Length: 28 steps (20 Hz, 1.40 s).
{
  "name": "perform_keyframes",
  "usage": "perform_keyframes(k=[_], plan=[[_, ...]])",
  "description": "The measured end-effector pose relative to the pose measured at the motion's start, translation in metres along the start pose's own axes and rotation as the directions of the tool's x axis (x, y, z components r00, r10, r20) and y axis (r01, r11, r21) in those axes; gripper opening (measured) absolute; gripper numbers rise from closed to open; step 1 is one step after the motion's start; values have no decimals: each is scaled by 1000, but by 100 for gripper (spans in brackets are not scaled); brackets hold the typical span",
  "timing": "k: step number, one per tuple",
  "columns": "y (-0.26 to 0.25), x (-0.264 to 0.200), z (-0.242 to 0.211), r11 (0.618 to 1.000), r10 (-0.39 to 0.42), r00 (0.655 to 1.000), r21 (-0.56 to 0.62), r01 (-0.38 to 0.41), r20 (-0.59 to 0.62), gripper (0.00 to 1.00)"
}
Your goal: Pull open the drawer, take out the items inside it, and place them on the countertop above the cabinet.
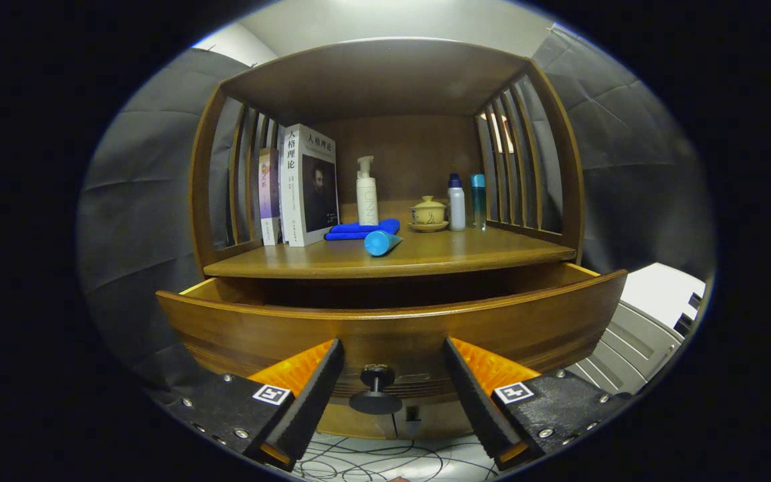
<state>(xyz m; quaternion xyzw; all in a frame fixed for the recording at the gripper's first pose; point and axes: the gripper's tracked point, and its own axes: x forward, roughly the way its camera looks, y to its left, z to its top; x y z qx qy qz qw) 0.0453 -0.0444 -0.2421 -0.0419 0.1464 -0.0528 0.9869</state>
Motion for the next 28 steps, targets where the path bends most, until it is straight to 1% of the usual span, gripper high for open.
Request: perform_keyframes(k=[9, 13, 17, 19, 22, 23, 25, 28], plan=[[-1, 48, 7, 1000, 0, 1000, -2, 0, 15, 95], [-2, 62, 10, 1000, 0, 1000, -4, 0, 24, 95], [-3, 69, 10, 1000, -13, 1000, -5, 13, 6, 95], [-2, 68, 10, 1000, -12, 1000, -1, 12, 8, 95], [-3, 65, 16, 1000, 17, 1000, 14, -17, -4, 95], [-4, 61, 22, 999, 35, 999, 2, -35, 3, 95], [-23, 46, 35, 999, 10, 1000, -43, -9, 6, 95], [-34, 22, 72, 998, 27, 999, -66, -24, 43, 95]])
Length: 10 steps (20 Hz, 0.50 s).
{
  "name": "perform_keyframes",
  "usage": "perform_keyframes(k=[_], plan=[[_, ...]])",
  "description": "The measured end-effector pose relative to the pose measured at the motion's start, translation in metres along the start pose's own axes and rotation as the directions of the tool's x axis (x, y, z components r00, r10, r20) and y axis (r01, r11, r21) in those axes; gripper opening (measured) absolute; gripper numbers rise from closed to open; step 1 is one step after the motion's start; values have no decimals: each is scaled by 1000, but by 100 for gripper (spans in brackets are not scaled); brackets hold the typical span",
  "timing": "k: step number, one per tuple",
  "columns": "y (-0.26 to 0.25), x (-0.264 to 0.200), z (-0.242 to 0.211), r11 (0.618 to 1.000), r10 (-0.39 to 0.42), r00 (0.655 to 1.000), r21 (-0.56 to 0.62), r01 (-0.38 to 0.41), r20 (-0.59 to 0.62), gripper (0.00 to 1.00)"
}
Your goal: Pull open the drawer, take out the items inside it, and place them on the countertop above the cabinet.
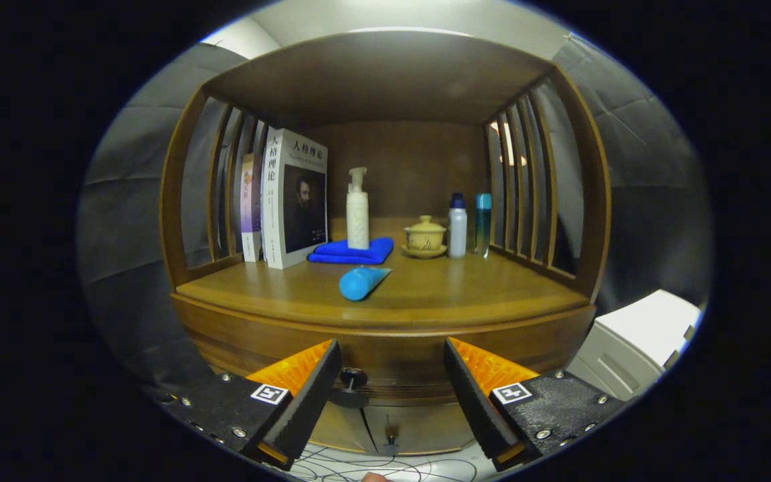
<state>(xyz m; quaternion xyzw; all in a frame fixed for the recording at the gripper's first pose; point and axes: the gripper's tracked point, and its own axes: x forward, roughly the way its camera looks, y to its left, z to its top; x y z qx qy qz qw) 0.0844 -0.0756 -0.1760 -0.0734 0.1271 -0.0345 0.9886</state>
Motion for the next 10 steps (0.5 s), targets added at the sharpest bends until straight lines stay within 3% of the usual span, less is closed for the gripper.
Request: perform_keyframes(k=[7, 10], plan=[[-32, -66, 128, 1000, -27, 985, -1, 27, 170, 95], [-33, -96, 162, 999, -38, 978, 14, 36, 206, 95]])
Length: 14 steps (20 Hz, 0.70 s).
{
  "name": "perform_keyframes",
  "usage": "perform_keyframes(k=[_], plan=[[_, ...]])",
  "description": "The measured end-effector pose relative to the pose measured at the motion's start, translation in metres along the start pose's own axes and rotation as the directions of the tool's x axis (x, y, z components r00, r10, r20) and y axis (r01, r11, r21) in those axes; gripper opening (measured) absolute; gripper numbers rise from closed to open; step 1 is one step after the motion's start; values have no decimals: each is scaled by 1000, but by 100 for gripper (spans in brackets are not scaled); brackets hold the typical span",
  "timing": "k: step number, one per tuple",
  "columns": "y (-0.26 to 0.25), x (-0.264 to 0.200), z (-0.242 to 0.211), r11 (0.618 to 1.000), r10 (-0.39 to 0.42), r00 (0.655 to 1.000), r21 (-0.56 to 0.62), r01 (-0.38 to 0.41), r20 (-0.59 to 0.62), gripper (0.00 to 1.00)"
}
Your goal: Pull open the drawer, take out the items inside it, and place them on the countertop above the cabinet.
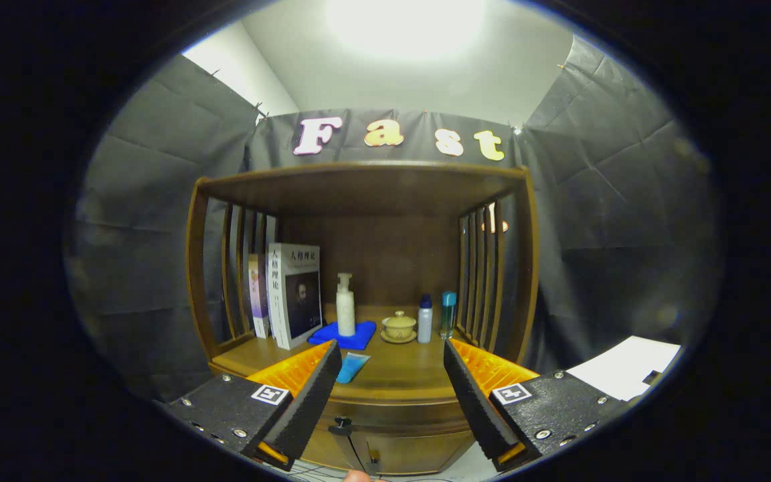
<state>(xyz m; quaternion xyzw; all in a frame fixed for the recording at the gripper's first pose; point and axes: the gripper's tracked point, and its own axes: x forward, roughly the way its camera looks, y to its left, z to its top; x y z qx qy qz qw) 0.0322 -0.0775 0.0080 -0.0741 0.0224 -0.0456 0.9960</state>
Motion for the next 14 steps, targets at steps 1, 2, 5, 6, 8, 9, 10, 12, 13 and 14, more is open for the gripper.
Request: perform_keyframes(k=[1, 2, 5, 6, 8, 9, 10, 12, 13, 14], plan=[[3, -8, 9, 1000, 6, 1000, 6, -6, 7, 95], [6, -17, 18, 1000, 13, 1000, 10, -13, 18, 95], [20, -41, 26, 999, 41, 999, -26, -41, 23, 95], [24, -46, 23, 996, 57, 998, -69, -56, 7, 95], [13, -52, 27, 990, -8, 1000, -140, 8, 3, 95], [10, -56, 28, 989, -33, 999, -146, 32, 0, 95], [16, -56, 31, 989, -28, 1000, -142, 29, 7, 95], [21, -57, 32, 990, -10, 1000, -140, 12, 12, 95], [19, -58, 31, 990, -16, 1000, -138, 17, 10, 95], [18, -59, 32, 991, -18, 1000, -135, 19, 9, 95]])
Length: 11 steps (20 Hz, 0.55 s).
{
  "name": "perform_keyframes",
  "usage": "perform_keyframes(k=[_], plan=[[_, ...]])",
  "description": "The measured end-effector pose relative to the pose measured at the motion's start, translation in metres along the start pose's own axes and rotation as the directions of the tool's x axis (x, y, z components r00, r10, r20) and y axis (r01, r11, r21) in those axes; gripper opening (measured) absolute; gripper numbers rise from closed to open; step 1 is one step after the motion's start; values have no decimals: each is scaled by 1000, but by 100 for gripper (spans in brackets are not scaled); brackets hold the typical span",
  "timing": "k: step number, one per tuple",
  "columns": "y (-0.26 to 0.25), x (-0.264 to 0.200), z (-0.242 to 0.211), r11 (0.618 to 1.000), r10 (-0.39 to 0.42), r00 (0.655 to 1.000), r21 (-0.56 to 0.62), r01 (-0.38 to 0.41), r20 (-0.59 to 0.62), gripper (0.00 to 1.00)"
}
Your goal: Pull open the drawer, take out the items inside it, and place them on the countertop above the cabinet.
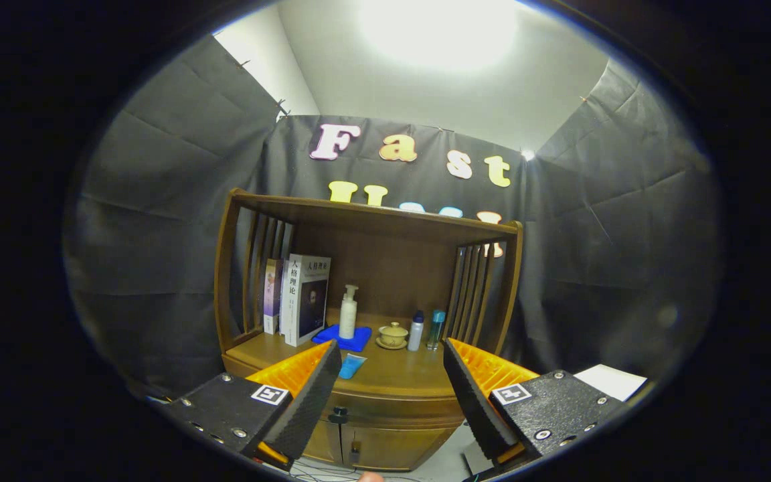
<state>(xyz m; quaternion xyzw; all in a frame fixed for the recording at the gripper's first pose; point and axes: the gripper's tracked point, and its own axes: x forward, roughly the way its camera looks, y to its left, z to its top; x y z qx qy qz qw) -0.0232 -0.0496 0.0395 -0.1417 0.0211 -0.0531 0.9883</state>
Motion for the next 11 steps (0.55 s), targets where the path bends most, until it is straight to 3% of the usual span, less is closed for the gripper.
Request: perform_keyframes(k=[11], plan=[[21, 6, -11, 999, 47, 998, 15, -47, -32, 95]])
